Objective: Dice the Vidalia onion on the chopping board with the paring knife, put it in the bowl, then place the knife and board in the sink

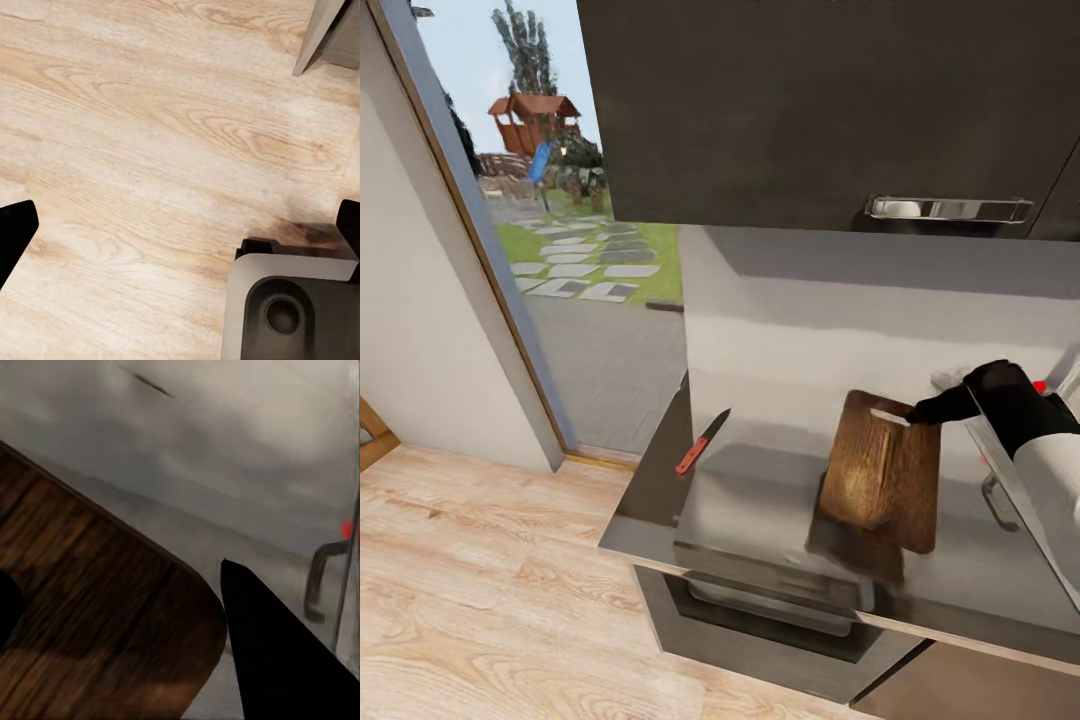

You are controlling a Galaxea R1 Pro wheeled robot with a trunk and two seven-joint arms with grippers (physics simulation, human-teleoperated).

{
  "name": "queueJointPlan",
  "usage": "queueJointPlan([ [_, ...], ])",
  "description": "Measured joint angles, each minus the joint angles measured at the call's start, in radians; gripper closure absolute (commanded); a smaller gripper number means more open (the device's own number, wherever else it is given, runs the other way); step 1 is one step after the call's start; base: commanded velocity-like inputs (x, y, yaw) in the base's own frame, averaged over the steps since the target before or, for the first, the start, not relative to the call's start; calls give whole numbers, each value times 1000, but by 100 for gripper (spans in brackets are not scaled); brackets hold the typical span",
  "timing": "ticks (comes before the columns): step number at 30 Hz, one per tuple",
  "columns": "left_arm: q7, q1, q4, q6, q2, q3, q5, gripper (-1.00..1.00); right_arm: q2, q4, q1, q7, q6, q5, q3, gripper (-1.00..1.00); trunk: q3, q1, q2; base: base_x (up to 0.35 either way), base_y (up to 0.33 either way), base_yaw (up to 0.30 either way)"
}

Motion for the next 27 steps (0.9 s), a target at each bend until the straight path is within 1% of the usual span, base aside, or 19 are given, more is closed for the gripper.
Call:
queueJointPlan([
  [1,0,0,0,0,0,0,0,-100,0,-1,-1,-40,16,-3,-56,100,0,0,0,0,0,0],
  [2,0,0,0,0,0,0,0,-100,-1,-1,0,-80,27,3,-99,100,0,0,0,0,0,0],
  [3,0,0,0,0,0,-1,0,-100,-1,-1,0,-122,36,2,-131,100,0,0,0,0,0,0],
  [4,0,0,0,0,0,-1,0,-100,0,0,0,-161,43,0,-154,100,0,0,0,0,0,0],
  [5,0,0,0,0,0,-1,0,-100,0,0,0,-196,47,1,-170,100,0,0,0,0,0,0],
  [7,0,0,1,0,0,-1,0,-100,1,3,0,-259,54,-1,-186,100,0,0,0,0,0,0],
  [9,0,0,1,0,0,-1,0,-100,3,7,0,-308,70,-3,-199,100,0,0,0,0,0,0],
  [10,0,0,1,0,0,-2,0,-100,3,9,0,-325,85,-6,-213,100,0,0,0,0,0,0],
  [11,0,0,1,0,0,-2,0,-100,4,10,0,-338,106,-8,-238,100,0,0,0,0,0,0],
  [12,0,0,1,0,0,-3,0,-100,5,11,0,-347,130,-10,-273,100,0,0,0,0,0,0],
  [13,0,0,2,0,0,-2,0,-100,6,11,0,-351,141,-13,-294,100,0,0,0,0,0,0],
  [16,0,0,2,0,0,-3,0,-100,7,11,0,-392,175,-9,-423,100,0,0,0,0,0,0],
  [20,0,0,2,0,0,-3,0,-100,8,12,0,-514,186,4,-551,100,0,0,0,0,0,0],
  [21,0,0,2,0,-1,-3,0,-100,9,12,0,-535,188,4,-588,100,0,0,0,0,0,0],
  [24,-1,0,2,0,-1,-3,0,-100,9,13,0,-565,190,-1,-721,100,0,0,0,0,0,0],
  [25,-1,0,2,0,-1,-3,0,-100,9,14,0,-572,191,0,-757,100,0,0,0,0,0,0],
  [26,-1,0,2,0,-1,-3,0,-100,10,15,0,-580,191,0,-783,100,0,0,0,0,0,0],
  [27,-1,0,2,0,-2,-3,0,-100,10,16,0,-590,191,1,-800,100,0,0,0,0,0,0],
])
